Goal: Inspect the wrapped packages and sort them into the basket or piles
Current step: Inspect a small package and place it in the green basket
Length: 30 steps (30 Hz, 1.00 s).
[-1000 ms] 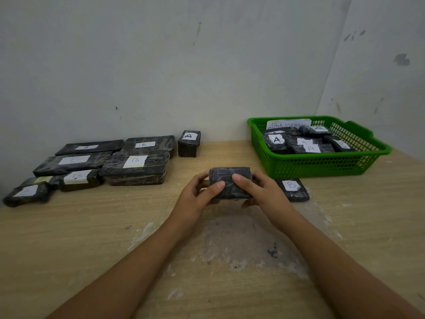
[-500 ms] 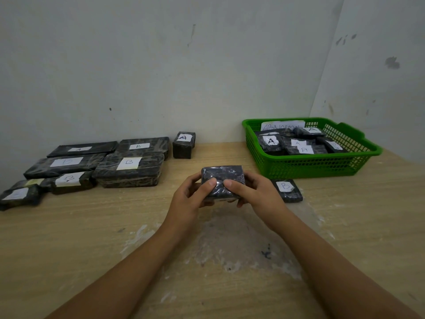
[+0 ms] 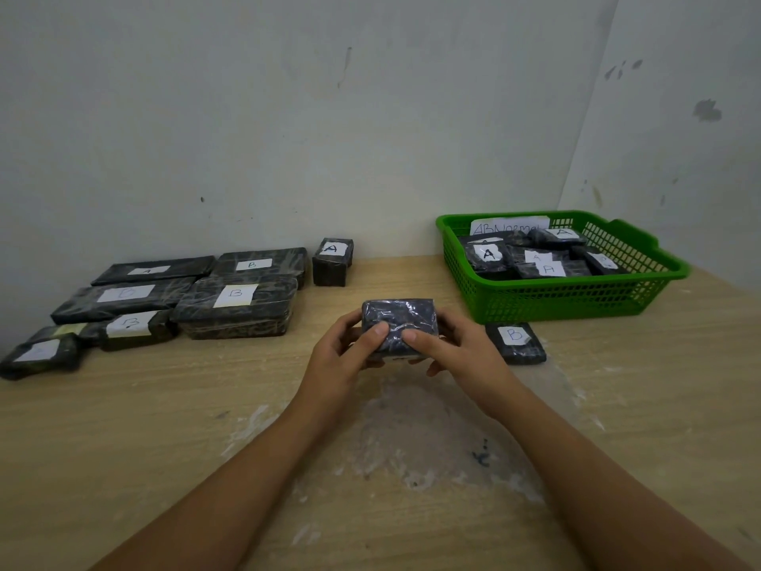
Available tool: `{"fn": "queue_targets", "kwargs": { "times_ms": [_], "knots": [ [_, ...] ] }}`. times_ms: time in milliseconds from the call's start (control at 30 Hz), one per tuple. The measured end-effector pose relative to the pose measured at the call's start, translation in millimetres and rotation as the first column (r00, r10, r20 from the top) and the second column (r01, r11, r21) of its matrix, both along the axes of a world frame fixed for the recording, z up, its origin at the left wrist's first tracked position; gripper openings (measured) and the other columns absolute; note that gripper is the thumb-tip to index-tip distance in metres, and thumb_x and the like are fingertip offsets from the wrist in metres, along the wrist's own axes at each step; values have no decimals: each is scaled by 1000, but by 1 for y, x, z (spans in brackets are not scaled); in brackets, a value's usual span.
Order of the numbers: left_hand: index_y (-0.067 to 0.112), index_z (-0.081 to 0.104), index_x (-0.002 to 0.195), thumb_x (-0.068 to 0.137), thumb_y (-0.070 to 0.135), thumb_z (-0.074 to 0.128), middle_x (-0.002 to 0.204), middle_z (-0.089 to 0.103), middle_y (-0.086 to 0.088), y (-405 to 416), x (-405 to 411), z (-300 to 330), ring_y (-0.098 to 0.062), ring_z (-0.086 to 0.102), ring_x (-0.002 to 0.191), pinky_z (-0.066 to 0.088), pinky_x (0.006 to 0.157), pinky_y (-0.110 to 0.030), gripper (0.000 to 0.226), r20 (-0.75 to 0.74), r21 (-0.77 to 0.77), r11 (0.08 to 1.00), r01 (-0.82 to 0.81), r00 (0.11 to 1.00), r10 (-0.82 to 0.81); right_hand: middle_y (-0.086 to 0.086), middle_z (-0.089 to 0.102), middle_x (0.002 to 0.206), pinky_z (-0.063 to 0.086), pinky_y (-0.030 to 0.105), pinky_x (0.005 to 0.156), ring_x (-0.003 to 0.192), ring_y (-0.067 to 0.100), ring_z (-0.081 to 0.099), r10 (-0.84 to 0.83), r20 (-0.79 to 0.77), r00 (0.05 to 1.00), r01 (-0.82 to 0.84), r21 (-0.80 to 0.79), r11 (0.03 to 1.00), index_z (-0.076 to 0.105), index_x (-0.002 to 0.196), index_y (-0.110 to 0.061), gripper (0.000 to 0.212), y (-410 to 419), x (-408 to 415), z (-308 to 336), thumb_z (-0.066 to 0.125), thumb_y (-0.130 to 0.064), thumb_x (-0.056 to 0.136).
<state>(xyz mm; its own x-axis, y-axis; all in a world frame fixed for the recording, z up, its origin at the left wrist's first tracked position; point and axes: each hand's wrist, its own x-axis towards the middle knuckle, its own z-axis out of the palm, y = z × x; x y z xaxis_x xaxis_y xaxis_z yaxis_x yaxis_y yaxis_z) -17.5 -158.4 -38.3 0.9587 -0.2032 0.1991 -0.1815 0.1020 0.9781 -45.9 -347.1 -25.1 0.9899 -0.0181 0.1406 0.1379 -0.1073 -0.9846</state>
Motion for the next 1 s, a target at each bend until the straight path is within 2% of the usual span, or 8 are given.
{"fn": "queue_targets", "kwargs": {
  "times_ms": [200,367,500,600,733,867,1000],
  "knots": [
    [18,65,131,87,48,77,119,74,-2,0,3,-2,-21,72,110,61,87,-39,54,-19,0,1000,10,1000,-10,7,76,109,54,33,65,83,21,73,-1,16,1000,1,45,999,65,130,-17,55,-2,1,-1,83,-33,81],
    [14,66,121,84,45,68,105,77,-4,-1,1,2,-21,75,100,61,84,-35,48,-30,-27,999,-22,999,21,3,74,115,55,38,68,89,24,75,3,24,1000,-3,-13,1000,60,136,-20,67,-2,2,-3,85,-41,77],
    [16,65,116,85,42,69,101,77,-3,-1,0,3,-19,75,96,60,78,-28,41,-22,-12,1000,-27,999,27,-2,73,117,58,33,69,90,20,76,26,51,998,-20,-102,995,61,133,-27,61,-5,2,-4,83,-50,81],
    [21,66,116,86,48,78,110,75,-8,1,1,0,-24,74,103,61,84,-35,43,-10,0,1000,-27,1000,27,0,74,111,60,40,71,90,19,74,10,57,998,-5,-93,996,65,127,-26,54,-4,0,-3,78,-54,82],
    [22,64,118,75,57,78,113,73,-12,3,1,-2,-25,73,105,61,89,-39,57,8,-4,1000,-21,1000,21,6,74,108,58,43,72,88,21,72,18,32,999,-17,-41,999,66,121,-21,53,-4,0,0,76,-49,78],
    [20,63,120,83,45,76,116,71,-12,2,-3,2,-18,73,101,61,81,-32,47,49,44,999,-6,999,4,5,74,107,58,44,70,89,20,74,3,13,1000,-3,-42,999,66,115,-21,53,-4,-2,2,75,-53,74],
    [20,63,119,82,41,72,113,71,-8,1,-6,3,-17,72,100,63,80,-34,44,92,70,998,2,996,-9,9,74,105,58,46,65,88,25,75,-36,21,999,36,-11,999,67,111,-18,51,-3,-2,4,77,-54,76]
  ]
}}
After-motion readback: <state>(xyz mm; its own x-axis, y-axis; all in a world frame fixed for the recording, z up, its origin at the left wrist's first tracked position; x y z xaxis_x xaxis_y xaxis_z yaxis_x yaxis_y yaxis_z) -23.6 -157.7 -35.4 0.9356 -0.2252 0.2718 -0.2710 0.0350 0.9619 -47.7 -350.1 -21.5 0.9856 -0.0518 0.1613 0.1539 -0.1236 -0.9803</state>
